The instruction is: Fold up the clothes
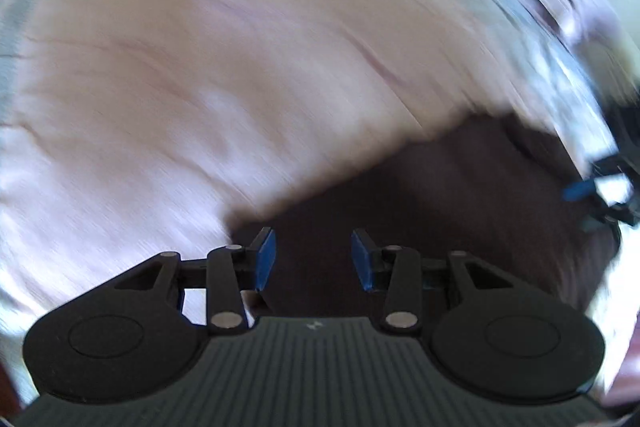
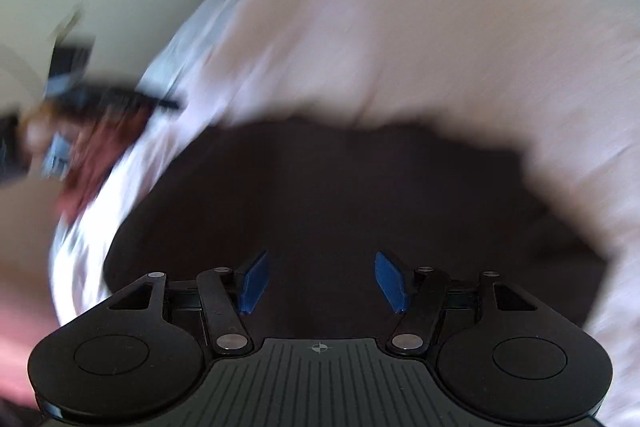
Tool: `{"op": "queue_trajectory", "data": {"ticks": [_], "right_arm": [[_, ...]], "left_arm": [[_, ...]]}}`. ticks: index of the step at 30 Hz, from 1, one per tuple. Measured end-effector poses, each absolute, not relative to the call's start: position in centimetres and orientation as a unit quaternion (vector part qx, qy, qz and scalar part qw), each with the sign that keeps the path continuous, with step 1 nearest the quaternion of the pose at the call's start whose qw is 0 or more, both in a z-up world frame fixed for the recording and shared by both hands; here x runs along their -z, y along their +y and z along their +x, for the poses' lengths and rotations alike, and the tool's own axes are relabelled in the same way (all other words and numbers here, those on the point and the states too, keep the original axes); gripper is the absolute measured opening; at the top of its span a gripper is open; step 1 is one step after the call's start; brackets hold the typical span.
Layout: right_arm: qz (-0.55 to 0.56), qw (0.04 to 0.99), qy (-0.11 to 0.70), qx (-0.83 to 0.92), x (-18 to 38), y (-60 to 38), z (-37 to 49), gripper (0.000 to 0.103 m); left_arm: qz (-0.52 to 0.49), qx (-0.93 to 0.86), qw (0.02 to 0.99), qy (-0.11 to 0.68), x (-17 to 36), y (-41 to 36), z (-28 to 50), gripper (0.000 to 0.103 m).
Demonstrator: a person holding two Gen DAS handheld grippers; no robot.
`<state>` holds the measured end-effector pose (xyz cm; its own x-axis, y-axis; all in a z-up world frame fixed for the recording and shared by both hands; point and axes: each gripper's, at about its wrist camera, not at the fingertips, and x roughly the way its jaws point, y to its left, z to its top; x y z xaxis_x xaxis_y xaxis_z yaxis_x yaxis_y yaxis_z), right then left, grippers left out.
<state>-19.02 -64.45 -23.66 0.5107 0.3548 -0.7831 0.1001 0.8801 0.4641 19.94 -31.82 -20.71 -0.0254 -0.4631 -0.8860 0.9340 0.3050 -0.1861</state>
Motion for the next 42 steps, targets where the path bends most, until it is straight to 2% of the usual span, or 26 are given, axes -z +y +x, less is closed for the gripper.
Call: {"op": "queue_trajectory", "data": {"ticks": [3,7,10,14,19,23,27,30,34,36,42], "right_arm": [[0.186,0.821,0.537,-0.058,25.6,-64.6,-21.0,0.062],[0.154,0.822,0.536,0.114,23.7,-69.4,-26.3,0.062],[0.195,0.819,0.505,0.192,21.4,-71.5,-30.1,0.062],[0.212,0.84,0.481,0.132,19.0,-66.7,-31.2,0.062],[0.198,0.82,0.523,0.124,21.2,-60.8,-32.5,0.062],[0.208,0.807,0.524,0.175,23.3,-61.1,-35.1,0.062],[0.139,0.789,0.548,0.241,22.1,-63.4,-38.1,0.059],[0.153,0.806,0.526,0.225,20.5,-63.0,-38.8,0.059],[0.173,0.829,0.496,0.192,18.7,-61.9,-39.2,0.06],[0.178,0.839,0.495,0.136,19.6,-59.7,-37.1,0.059],[0.166,0.831,0.518,0.116,21.7,-57.9,-35.0,0.059]], "left_arm": [[0.281,0.539,0.625,0.49,22.8,-30.6,17.6,0.037],[0.29,0.523,0.634,0.49,23.4,-29.4,16.5,0.037],[0.288,0.52,0.641,0.485,22.3,-29.2,15.4,0.037],[0.318,0.551,0.621,0.458,21.0,-28.6,11.9,0.037],[0.381,0.583,0.587,0.412,20.9,-27.3,6.4,0.037],[0.438,0.576,0.569,0.391,22.4,-26.7,3.6,0.036],[0.464,0.566,0.562,0.384,22.5,-25.7,2.9,0.036],[0.471,0.561,0.569,0.374,21.7,-24.8,2.2,0.036],[0.491,0.574,0.566,0.331,20.6,-23.4,-0.1,0.037],[0.516,0.584,0.55,0.301,20.8,-23.0,-1.7,0.037],[0.65,0.556,0.49,0.168,25.5,-22.5,-4.9,0.039]]}}
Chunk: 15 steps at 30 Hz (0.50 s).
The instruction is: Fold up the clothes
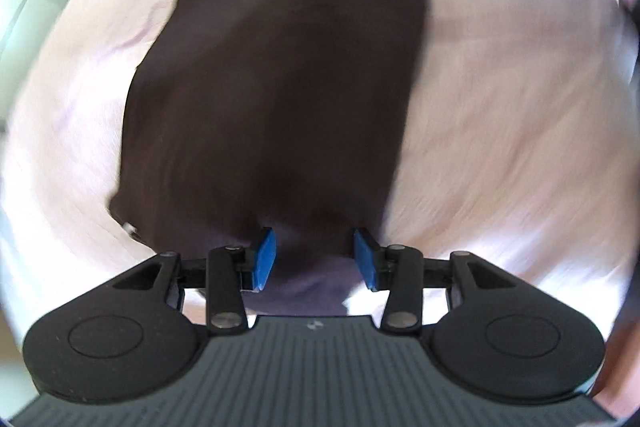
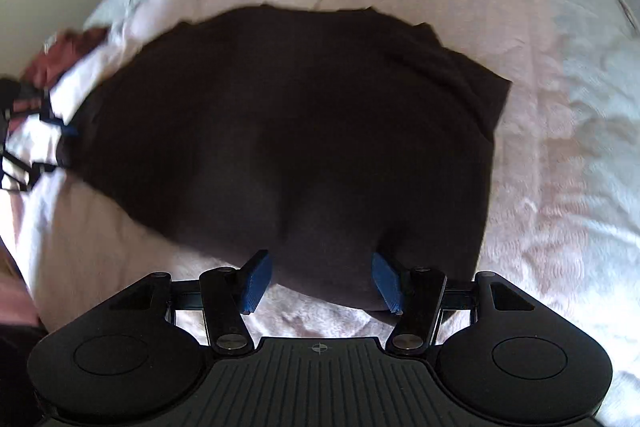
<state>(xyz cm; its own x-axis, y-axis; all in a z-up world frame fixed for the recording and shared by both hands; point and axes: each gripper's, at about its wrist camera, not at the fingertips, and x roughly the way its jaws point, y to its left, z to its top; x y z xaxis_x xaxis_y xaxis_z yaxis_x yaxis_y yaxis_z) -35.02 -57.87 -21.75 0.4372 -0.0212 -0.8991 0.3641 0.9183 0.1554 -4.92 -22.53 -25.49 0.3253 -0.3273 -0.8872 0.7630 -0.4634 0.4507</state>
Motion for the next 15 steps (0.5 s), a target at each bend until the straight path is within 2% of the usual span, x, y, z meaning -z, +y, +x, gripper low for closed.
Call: {"op": "queue_trajectory", "data": {"ticks": [2,4,5,11,15], "right_arm": [[0.159,0.826,0.526,0.125,22.3,-57.8,-34.8,0.059],[0.152,0.821,0.534,0.134,22.8,-57.8,-34.6,0.06],[0.149,0.818,0.538,0.139,23.1,-57.7,-34.5,0.06],[0.148,0.82,0.526,0.167,21.8,-51.2,-32.6,0.06],[0.135,0.846,0.503,0.113,21.2,-41.9,-27.5,0.06]], "left_arm": [[0.66,0.551,0.486,0.159,26.1,-22.2,-4.2,0.026],[0.649,0.55,0.498,0.166,25.6,-21.4,-3.4,0.009],[0.645,0.551,0.502,0.165,25.3,-20.7,-3.1,0.006],[0.613,0.577,0.511,0.174,24.2,-15.9,0.6,0.001],[0.58,0.601,0.523,0.169,22.8,-13.2,3.8,0.008]]}}
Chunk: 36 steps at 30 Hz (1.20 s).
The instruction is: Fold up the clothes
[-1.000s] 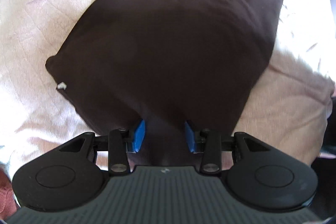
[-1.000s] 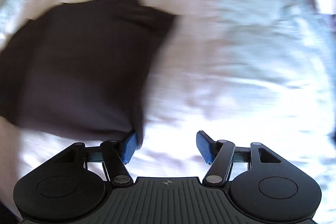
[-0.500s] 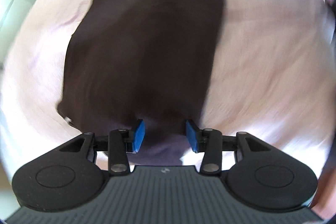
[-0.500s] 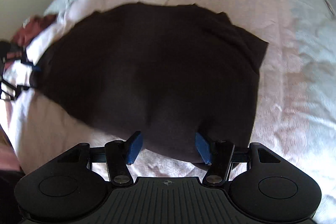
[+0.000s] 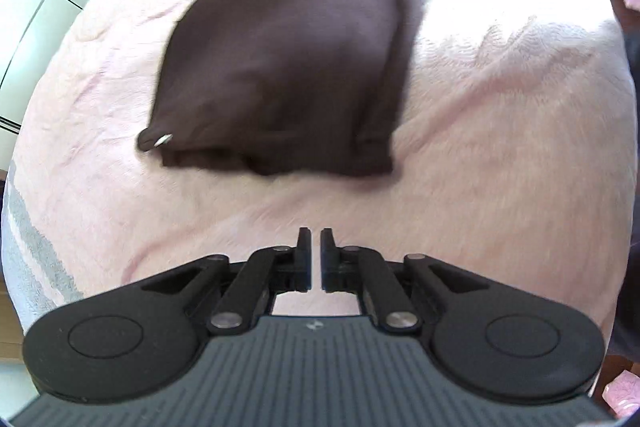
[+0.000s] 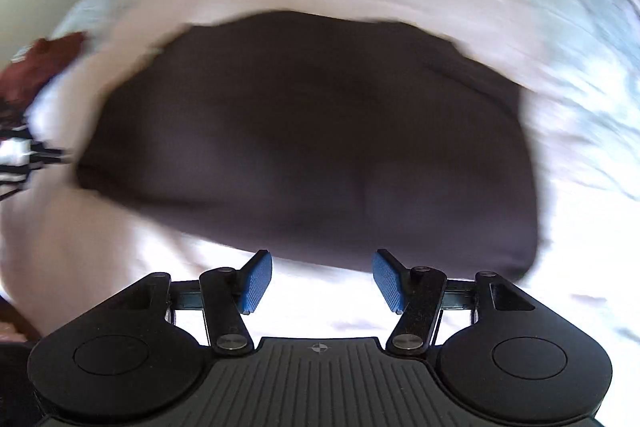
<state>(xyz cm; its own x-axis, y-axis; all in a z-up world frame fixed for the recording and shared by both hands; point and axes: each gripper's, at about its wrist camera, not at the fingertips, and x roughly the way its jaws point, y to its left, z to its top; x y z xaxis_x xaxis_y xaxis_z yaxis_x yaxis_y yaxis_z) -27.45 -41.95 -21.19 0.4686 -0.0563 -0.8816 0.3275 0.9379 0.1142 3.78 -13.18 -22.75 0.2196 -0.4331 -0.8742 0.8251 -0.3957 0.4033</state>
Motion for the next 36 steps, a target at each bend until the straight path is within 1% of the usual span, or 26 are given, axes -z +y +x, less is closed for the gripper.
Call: {"op": "queue_trajectory", "data": {"ticks": [2,3,4,5,7,8,10,11,13,14,15,16,17,18,19,21,24,27,28,29,30,31,32,33,36], "right_arm": [[0.096,0.858,0.499,0.071,21.5,-37.0,-24.2,0.06],[0.075,0.862,0.499,0.053,21.9,-34.7,-22.6,0.06],[0.051,0.864,0.499,0.038,22.5,-32.7,-21.0,0.059],[0.02,0.866,0.499,0.027,23.2,-30.9,-19.7,0.059],[-0.056,0.864,0.5,0.007,24.8,-27.6,-17.7,0.059],[-0.094,0.861,0.5,-0.002,25.7,-26.1,-16.9,0.059],[-0.164,0.852,0.497,-0.014,28.1,-24.2,-16.4,0.059],[-0.19,0.847,0.497,-0.019,29.1,-23.8,-15.9,0.059],[-0.209,0.844,0.494,-0.027,30.1,-23.7,-15.0,0.059],[-0.191,0.849,0.491,-0.026,29.7,-24.1,-14.9,0.046],[-0.174,0.855,0.489,-0.025,29.2,-24.6,-14.8,0.015],[-0.156,0.86,0.486,-0.024,28.8,-25.1,-14.7,0.008],[-0.138,0.864,0.483,-0.023,28.3,-25.5,-14.7,0.008],[-0.121,0.869,0.479,-0.02,27.6,-26.0,-14.8,0.007],[-0.107,0.874,0.475,-0.016,26.6,-26.5,-15.1,0.007],[-0.077,0.882,0.464,-0.007,24.5,-27.6,-15.7,0.006],[-0.045,0.891,0.451,0.01,22.1,-28.7,-16.6,0.006],[-0.03,0.894,0.446,0.024,21.5,-28.9,-16.5,0.006],[-0.026,0.894,0.446,0.026,21.5,-29.0,-16.6,0.006],[-0.024,0.894,0.446,0.027,21.5,-28.9,-16.7,0.006],[-0.022,0.894,0.447,0.028,21.6,-28.8,-16.8,0.006],[-0.02,0.892,0.45,0.028,21.5,-28.5,-16.8,0.006],[-0.019,0.891,0.453,0.029,21.5,-28.2,-16.8,0.006],[-0.018,0.889,0.456,0.029,21.4,-28.0,-16.8,0.006],[-0.023,0.884,0.467,0.022,21.0,-26.9,-16.5,0.006]], "left_arm": [[0.568,0.61,0.527,0.164,21.9,-12.2,5.6,0.011],[0.563,0.614,0.53,0.16,21.5,-11.9,6.5,0.014],[0.558,0.615,0.535,0.155,21.2,-11.7,7.5,0.02],[0.553,0.618,0.539,0.149,21.1,-11.7,8.3,0.022],[0.546,0.623,0.543,0.136,21.4,-12.1,9.5,0.03],[0.542,0.626,0.545,0.13,21.6,-12.3,10.2,0.032],[0.534,0.632,0.55,0.117,21.9,-12.7,11.4,0.044],[0.53,0.635,0.552,0.11,22.0,-12.9,12.1,0.047],[0.527,0.641,0.551,0.092,22.4,-13.3,13.0,0.061],[0.533,0.645,0.543,0.075,22.8,-13.6,13.1,0.063],[0.539,0.651,0.532,0.054,23.0,-13.9,13.1,0.066],[0.546,0.657,0.52,0.027,23.3,-14.2,13.0,0.07],[0.553,0.661,0.508,-0.003,23.5,-14.5,12.9,0.074],[0.558,0.663,0.498,-0.034,23.9,-15.0,12.8,0.083],[0.561,0.665,0.488,-0.066,24.3,-15.6,12.9,0.089],[0.568,0.669,0.465,-0.117,25.4,-16.8,13.1,0.091],[0.585,0.673,0.418,-0.174,27.6,-19.1,13.1,0.091],[0.595,0.678,0.378,-0.207,29.1,-21.2,13.3,0.09],[0.594,0.682,0.371,-0.212,29.4,-21.8,13.3,0.088],[0.594,0.685,0.365,-0.212,29.5,-22.4,13.3,0.083],[0.596,0.689,0.358,-0.206,29.4,-23.1,13.2,0.057],[0.6,0.694,0.349,-0.195,29.3,-23.6,13.2,0.023],[0.603,0.697,0.341,-0.183,29.0,-23.9,13.2,0.015],[0.604,0.701,0.336,-0.177,28.7,-24.1,13.2,0.012],[0.602,0.707,0.33,-0.168,26.6,-23.5,13.7,0.009]]}}
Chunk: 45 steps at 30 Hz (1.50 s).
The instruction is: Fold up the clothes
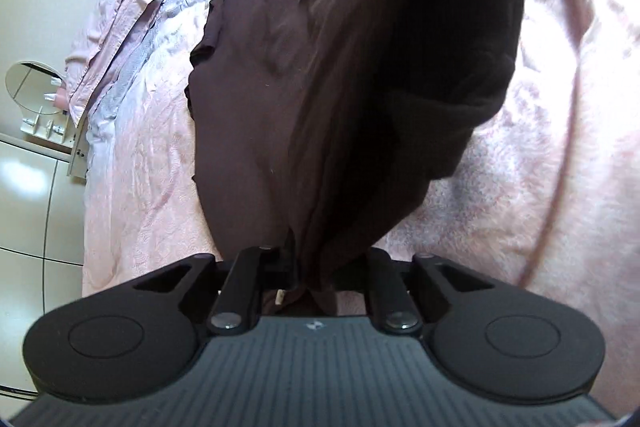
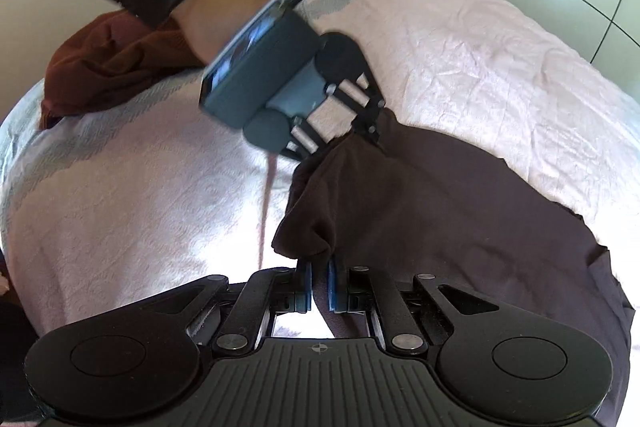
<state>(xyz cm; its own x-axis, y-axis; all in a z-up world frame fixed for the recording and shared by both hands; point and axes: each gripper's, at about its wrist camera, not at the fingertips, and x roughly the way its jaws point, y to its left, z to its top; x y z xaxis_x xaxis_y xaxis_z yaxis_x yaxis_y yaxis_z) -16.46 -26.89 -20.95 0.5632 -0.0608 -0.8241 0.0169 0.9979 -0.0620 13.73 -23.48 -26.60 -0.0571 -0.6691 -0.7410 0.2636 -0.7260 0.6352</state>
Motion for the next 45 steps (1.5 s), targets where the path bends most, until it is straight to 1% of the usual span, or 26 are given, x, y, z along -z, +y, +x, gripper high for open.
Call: {"op": "queue_trajectory", "data": {"ticks": [5,9,10,13,16,19,22,25,26,30,34,35,36,37,38,39,42,45], "right_arm": [[-0.016,0.885,0.466,-0.019,18.4,-24.2,-16.7,0.006],[0.049,0.895,0.439,-0.064,16.5,-22.3,-16.6,0.006],[0.071,0.898,0.429,-0.069,16.2,-22.4,-16.7,0.006],[0.14,0.904,0.398,-0.077,15.3,-23.3,-17.1,0.006],[0.213,0.909,0.356,-0.04,14.1,-27.2,-19.4,0.006],[0.28,0.908,0.311,0.029,13.0,-32.1,-23.5,0.006],[0.331,0.896,0.28,0.093,13.5,-36.5,-28.2,0.006],[0.359,0.882,0.271,0.142,15.3,-40.1,-32.6,0.006],[0.368,0.876,0.268,0.157,15.9,-41.2,-34.0,0.006],[0.426,0.844,0.257,0.201,19.4,-45.9,-38.8,0.006],[0.472,0.813,0.259,0.221,23.1,-48.8,-42.1,0.008],[0.478,0.81,0.253,0.228,23.5,-49.4,-43.0,0.017],[0.48,0.809,0.244,0.235,23.6,-49.9,-43.9,0.029],[0.482,0.807,0.236,0.244,23.8,-50.6,-44.8,0.036],[0.486,0.804,0.231,0.254,24.0,-51.4,-45.5,0.05],[0.488,0.8,0.228,0.264,24.2,-52.4,-46.1,0.054],[0.466,0.811,0.24,0.26,23.9,-55.5,-45.6,0.054],[0.422,0.848,0.254,0.195,23.7,-57.8,-40.6,0.054]], "left_arm": [[0.616,0.703,0.325,-0.145,21.5,-19.7,14.7,0.008],[0.649,0.688,0.305,-0.109,17.8,-16.2,15.7,0.008],[0.653,0.687,0.299,-0.105,17.2,-16.6,15.4,0.008],[0.659,0.691,0.275,-0.114,16.2,-20.9,13.0,0.009],[0.664,0.694,0.25,-0.123,15.2,-25.2,10.5,0.009],[0.669,0.696,0.226,-0.132,14.2,-29.4,8.1,0.009],[0.673,0.698,0.201,-0.141,13.2,-33.7,5.6,0.009],[0.677,0.699,0.176,-0.149,12.1,-38.0,3.1,0.009],[0.678,0.7,0.165,-0.148,12.6,-39.5,2.2,0.009],[0.685,0.708,0.113,-0.128,17.3,-45.5,-2.4,0.01],[0.7,0.698,0.063,-0.136,21.7,-47.0,-4.2,0.009],[0.7,0.698,0.058,-0.139,22.0,-46.7,-4.0,0.009],[0.699,0.699,0.058,-0.14,22.1,-46.3,-3.8,0.009],[0.697,0.7,0.061,-0.142,21.9,-45.7,-3.5,0.009],[0.695,0.701,0.065,-0.146,21.6,-45.1,-3.1,0.009],[0.693,0.701,0.071,-0.151,21.2,-44.4,-2.7,0.009],[0.687,0.702,0.1,-0.159,19.6,-41.5,-1.5,0.009],[0.682,0.701,0.141,-0.154,17.8,-39.6,-0.5,0.009]]}}
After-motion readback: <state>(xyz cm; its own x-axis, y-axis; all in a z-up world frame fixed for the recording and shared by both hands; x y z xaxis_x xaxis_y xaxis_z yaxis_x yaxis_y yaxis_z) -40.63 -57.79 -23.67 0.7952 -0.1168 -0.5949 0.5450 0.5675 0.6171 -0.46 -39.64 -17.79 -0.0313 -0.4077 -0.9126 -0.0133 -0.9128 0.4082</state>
